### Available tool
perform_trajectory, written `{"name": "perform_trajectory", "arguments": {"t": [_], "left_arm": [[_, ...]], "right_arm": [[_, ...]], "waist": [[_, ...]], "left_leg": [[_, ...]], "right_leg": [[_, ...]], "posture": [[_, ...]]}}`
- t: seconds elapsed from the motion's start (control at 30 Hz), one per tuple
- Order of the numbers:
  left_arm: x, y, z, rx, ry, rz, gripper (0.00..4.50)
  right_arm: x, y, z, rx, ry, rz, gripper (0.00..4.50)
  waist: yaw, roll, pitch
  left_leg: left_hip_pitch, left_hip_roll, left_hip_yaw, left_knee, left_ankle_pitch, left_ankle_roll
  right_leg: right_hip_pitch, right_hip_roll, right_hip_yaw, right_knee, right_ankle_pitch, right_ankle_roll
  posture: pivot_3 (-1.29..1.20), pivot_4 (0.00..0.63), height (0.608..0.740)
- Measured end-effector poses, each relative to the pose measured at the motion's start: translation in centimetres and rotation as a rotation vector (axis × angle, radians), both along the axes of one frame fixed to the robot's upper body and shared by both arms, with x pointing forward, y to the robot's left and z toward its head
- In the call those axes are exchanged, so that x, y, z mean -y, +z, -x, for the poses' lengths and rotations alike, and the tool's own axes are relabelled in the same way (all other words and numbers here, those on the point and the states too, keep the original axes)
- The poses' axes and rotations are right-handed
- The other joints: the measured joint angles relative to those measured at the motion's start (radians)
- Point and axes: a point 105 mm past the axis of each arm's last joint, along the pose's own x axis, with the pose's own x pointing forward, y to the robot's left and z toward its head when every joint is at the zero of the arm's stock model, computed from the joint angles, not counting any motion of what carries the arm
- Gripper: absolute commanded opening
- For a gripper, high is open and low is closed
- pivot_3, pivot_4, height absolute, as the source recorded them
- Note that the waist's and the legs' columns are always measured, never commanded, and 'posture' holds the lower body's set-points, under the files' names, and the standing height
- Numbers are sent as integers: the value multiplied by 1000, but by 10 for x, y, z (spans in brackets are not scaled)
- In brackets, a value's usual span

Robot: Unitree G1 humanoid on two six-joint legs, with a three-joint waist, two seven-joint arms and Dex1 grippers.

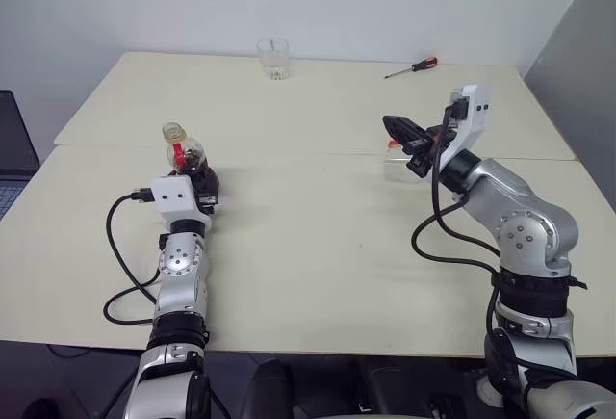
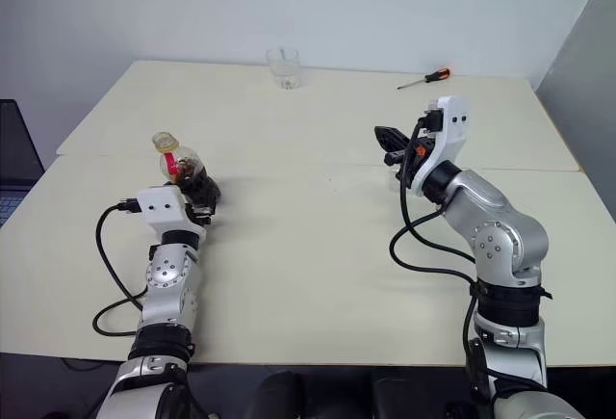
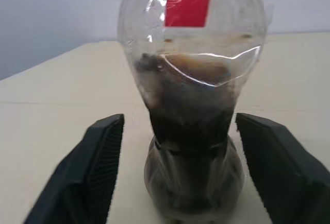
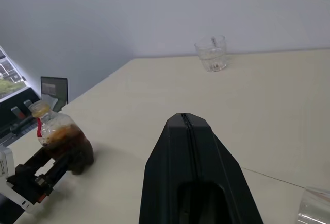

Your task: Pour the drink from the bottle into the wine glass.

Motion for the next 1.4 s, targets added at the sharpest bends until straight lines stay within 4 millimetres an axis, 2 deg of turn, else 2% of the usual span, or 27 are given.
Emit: {"name": "perform_trajectory", "arguments": {"t": [0.4, 0.67, 1.07, 1.23, 1.3, 1.4], "left_arm": [[0, 2, 1, 0, -1, 2, 4473], [1, 7, 13, 2, -30, -2, 4473], [5, -5, 50, -64, -59, -4, 4473], [21, -17, 70, -111, -94, -1, 4473], [36, -20, 76, -130, -147, -17, 4473], [75, -22, 82, -149, -323, -36, 4473]], "right_arm": [[-1, -2, -2, -8, 3, 0, 0], [-1, -2, -3, -3, 13, 1, 0], [-4, -5, -5, -7, 30, 11, 0], [-1, -5, -6, 2, 21, 23, 0], [3, -6, -7, 1, 15, 40, 0], [18, -9, -8, 8, -5, 149, 0]], "waist": [[0, 0, 0], [0, 0, 0], [-1, 0, 0], [-1, 0, 0], [-1, 0, 0], [4, 0, 0]], "left_leg": [[0, 0, 0, 0, 0, 0], [0, 0, 0, 0, 0, 0], [1, 1, 0, 0, 0, 0], [1, 1, 0, 0, 0, 0], [1, 1, 0, 0, 0, 0], [1, 0, 0, 0, 0, 0]], "right_leg": [[0, 0, 0, 0, 0, 0], [0, 0, 0, 0, 0, 0], [0, 0, 1, 0, 0, 0], [0, -1, 2, 0, 0, 0], [0, -1, 2, 0, 0, 0], [1, -1, 2, 0, -1, 0]], "posture": [[0, 150, 740], [0, 150, 740], [0, 150, 740], [0, 150, 740], [0, 150, 740], [0, 150, 740]]}}
